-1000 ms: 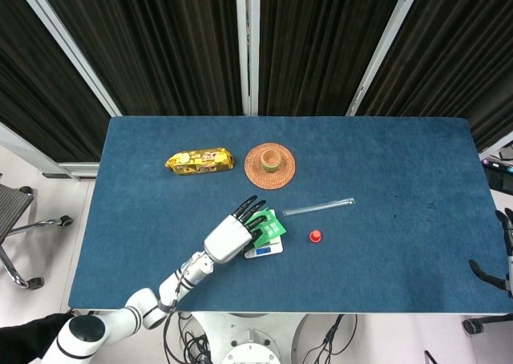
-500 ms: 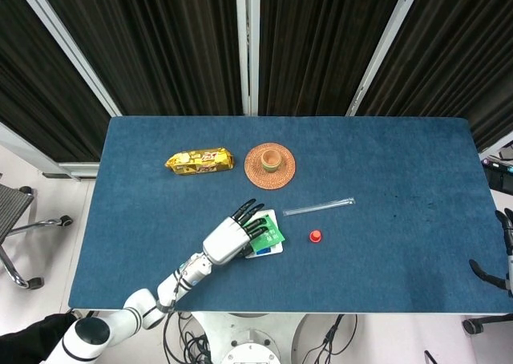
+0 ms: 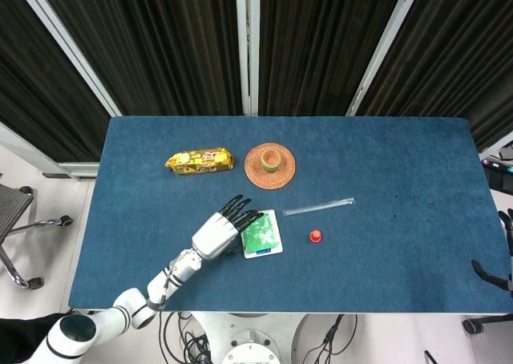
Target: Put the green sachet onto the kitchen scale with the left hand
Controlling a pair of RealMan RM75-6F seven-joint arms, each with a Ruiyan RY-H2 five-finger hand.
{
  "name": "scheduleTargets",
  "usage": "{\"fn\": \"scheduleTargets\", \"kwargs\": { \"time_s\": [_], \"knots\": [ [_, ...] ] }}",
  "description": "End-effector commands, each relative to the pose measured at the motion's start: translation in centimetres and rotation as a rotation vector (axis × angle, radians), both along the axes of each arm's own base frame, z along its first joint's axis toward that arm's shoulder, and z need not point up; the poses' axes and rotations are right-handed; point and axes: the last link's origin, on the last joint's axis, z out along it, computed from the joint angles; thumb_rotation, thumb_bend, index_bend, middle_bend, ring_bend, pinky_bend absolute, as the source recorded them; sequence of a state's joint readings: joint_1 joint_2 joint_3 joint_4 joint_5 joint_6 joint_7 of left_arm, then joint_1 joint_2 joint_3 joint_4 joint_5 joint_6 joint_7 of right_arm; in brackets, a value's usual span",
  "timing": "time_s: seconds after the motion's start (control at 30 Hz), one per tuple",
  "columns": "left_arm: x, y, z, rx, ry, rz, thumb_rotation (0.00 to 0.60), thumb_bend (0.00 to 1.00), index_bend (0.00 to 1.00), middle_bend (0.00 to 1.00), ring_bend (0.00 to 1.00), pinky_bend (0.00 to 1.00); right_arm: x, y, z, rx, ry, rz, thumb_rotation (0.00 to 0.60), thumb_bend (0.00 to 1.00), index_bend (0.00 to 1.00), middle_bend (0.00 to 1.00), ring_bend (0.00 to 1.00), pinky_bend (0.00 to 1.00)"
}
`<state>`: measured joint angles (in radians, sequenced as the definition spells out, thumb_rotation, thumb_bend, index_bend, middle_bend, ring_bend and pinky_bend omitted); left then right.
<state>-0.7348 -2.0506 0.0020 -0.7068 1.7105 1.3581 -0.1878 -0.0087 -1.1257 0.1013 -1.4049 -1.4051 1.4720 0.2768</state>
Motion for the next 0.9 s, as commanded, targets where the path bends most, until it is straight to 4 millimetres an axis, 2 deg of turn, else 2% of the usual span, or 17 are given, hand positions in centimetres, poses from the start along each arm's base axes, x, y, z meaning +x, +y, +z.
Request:
{"fn": "scheduleTargets", "kwargs": {
  "time_s": [0.03, 0.2, 0.3, 0.47, 0.73, 0.9],
  "knots": [
    [-0.6, 0.2, 0.7, -0.001, -0.010, 0.040, 0.600, 0.15, 0.07, 0.15, 0.00, 0.00, 0.0, 0.0, -0.1, 0.002, 0.000, 0.001, 0.600, 0.12, 0.00, 0.00, 0.00, 0.00],
    [-1.3, 0.3, 1.9, 0.042, 0.008, 0.049, 0.600, 0.14, 0.06, 0.15, 0.00, 0.00, 0.4, -0.1, -0.3, 0.007, 0.002, 0.014, 0.600, 0.12, 0.00, 0.00, 0.00, 0.00],
    [-2.4, 0.2, 3.4, 0.094, 0.028, 0.049, 0.600, 0.14, 0.06, 0.15, 0.00, 0.00, 0.7, 0.0, -0.3, 0.007, 0.006, 0.023, 0.600, 0.12, 0.00, 0.00, 0.00, 0.00],
    [-6.6, -1.0, 7.7, 0.199, 0.117, 0.148, 0.600, 0.13, 0.06, 0.13, 0.00, 0.00, 1.2, 0.0, -0.7, 0.019, 0.018, 0.048, 0.600, 0.12, 0.00, 0.00, 0.00, 0.00],
    [-14.5, -6.7, 15.9, 0.328, 0.230, 0.472, 0.600, 0.09, 0.05, 0.13, 0.00, 0.01, 1.9, 0.2, -2.4, 0.061, 0.043, 0.136, 0.600, 0.10, 0.00, 0.00, 0.00, 0.00],
    [-18.4, -9.9, 19.3, 0.394, 0.213, 0.600, 0.600, 0.09, 0.04, 0.11, 0.00, 0.00, 1.4, 0.3, -3.3, 0.085, 0.066, 0.119, 0.600, 0.09, 0.00, 0.00, 0.00, 0.00]
  ]
}}
